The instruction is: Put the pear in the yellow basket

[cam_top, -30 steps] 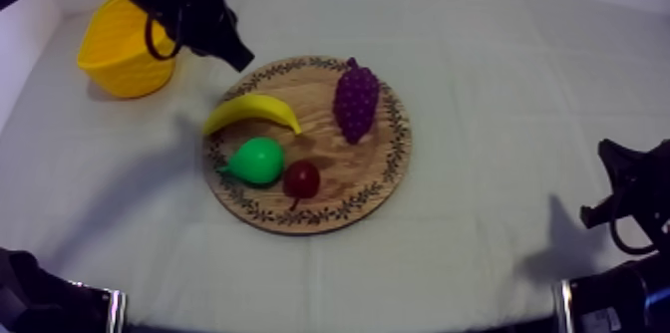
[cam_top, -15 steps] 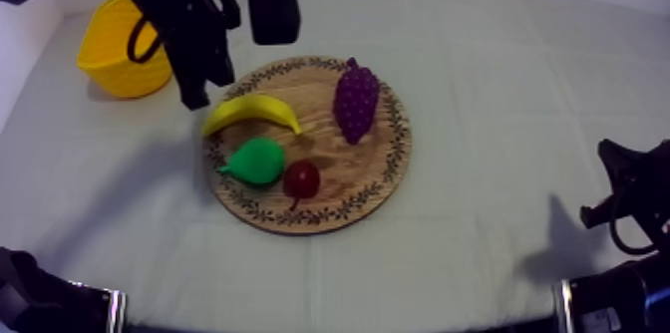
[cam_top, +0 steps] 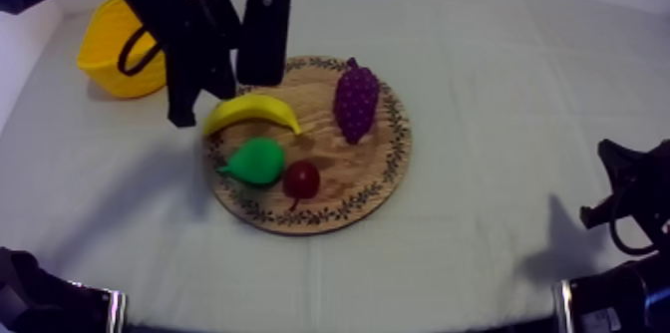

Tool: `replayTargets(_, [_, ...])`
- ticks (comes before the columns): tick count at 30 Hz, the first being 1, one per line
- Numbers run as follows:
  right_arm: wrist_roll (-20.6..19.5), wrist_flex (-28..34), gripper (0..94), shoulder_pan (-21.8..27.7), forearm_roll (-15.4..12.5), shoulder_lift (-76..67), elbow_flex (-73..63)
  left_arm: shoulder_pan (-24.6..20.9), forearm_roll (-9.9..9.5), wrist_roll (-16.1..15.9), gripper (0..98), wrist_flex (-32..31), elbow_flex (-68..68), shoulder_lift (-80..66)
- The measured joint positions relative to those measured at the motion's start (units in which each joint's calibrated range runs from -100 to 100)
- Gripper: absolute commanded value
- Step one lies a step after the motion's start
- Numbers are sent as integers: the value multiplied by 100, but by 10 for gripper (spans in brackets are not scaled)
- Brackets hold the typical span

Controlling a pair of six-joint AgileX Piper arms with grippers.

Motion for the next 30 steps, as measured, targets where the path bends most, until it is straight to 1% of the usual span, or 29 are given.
replayTargets(2, [0,0,4,0,0,0,0,23,-22,122,107,-117,69,6])
replayTargets(4, [0,0,4,0,0,0,0,32,-43,305,185,-311,143,27])
replayTargets(5, [0,0,4,0,0,0,0,42,-82,348,224,-325,168,24])
replayTargets(7, [0,0,4,0,0,0,0,57,-82,399,288,-318,196,29])
replayTargets(11, [0,0,4,0,0,0,0,68,-82,426,400,-240,221,29])
replayTargets(13, [0,0,4,0,0,0,0,73,-82,439,474,-172,232,29])
replayTargets(16, [0,0,4,0,0,0,0,73,-82,426,581,-2,240,8])
replayTargets(21, [0,0,4,0,0,0,0,73,-82,426,714,287,226,-16])
replayTargets(23, [0,0,4,0,0,0,0,89,-82,442,785,333,241,-23])
replayTargets(26, [0,0,4,0,0,0,0,136,-168,446,897,357,319,-23])
replayTargets(30, [0,0,4,0,0,0,0,196,-244,489,951,360,364,-30])
